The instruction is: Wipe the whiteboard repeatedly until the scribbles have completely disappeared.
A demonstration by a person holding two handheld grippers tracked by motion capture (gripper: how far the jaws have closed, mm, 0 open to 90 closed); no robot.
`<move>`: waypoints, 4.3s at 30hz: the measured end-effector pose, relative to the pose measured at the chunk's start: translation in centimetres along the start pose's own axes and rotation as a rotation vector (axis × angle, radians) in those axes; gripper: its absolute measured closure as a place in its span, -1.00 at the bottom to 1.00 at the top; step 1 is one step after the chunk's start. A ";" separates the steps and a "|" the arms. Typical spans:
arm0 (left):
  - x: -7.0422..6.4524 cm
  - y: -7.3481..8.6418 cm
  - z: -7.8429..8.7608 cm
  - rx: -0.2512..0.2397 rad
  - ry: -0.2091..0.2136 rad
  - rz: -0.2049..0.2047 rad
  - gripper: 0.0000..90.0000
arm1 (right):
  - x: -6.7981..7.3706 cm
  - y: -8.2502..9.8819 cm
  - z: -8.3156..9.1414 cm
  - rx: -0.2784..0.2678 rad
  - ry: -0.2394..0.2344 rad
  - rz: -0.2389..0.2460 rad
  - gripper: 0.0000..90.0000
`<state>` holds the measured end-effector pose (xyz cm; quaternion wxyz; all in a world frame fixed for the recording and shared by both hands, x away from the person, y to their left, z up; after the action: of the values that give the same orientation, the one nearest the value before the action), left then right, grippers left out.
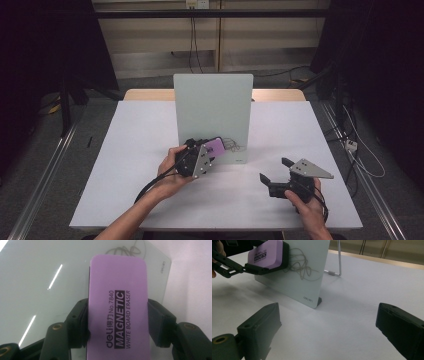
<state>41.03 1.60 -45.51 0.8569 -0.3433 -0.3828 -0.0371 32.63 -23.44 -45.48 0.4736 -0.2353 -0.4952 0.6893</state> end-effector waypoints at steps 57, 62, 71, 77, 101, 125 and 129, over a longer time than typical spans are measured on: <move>1.0 0.5 0.6 -0.096 -0.048 0.207 -0.09 | 0.1 0.0 0.0 0.002 -0.001 0.001 -0.88; -0.3 0.5 0.0 -0.072 0.019 0.166 -0.09 | 0.0 0.0 0.1 0.000 -0.002 0.001 -0.88; -2.0 0.3 -0.9 -0.055 0.105 0.112 -0.09 | 0.0 0.0 0.1 0.000 -0.002 0.003 -0.88; -2.8 0.0 -1.2 -0.042 0.130 0.065 -0.09 | 0.0 0.0 0.1 -0.002 0.000 -0.004 -0.88; 3.2 -0.3 0.9 -0.118 -0.022 0.145 -0.09 | 0.0 0.1 0.1 0.004 -0.001 0.001 -0.88; -1.1 -1.1 -1.5 -0.042 0.127 0.003 -0.09 | 0.0 0.0 0.0 0.003 -0.001 -0.001 -0.88; 1.6 -2.1 -0.9 -0.071 0.083 0.056 -0.09 | -0.1 0.0 0.0 0.002 0.001 -0.006 -0.88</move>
<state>42.03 -0.29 -43.67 0.8599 -0.3823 -0.3358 -0.0409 32.67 -23.50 -45.53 0.4760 -0.2338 -0.4950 0.6883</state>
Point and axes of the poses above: each handheld gripper's, and its own axes: z roughly backward along the jaws, y roughly out of its underside, x roughly to its left, the point moved 6 cm from there along -z, roughly forward along the jaws, and after that the axes turned 6 degrees about -z, right-handed, at the moved point
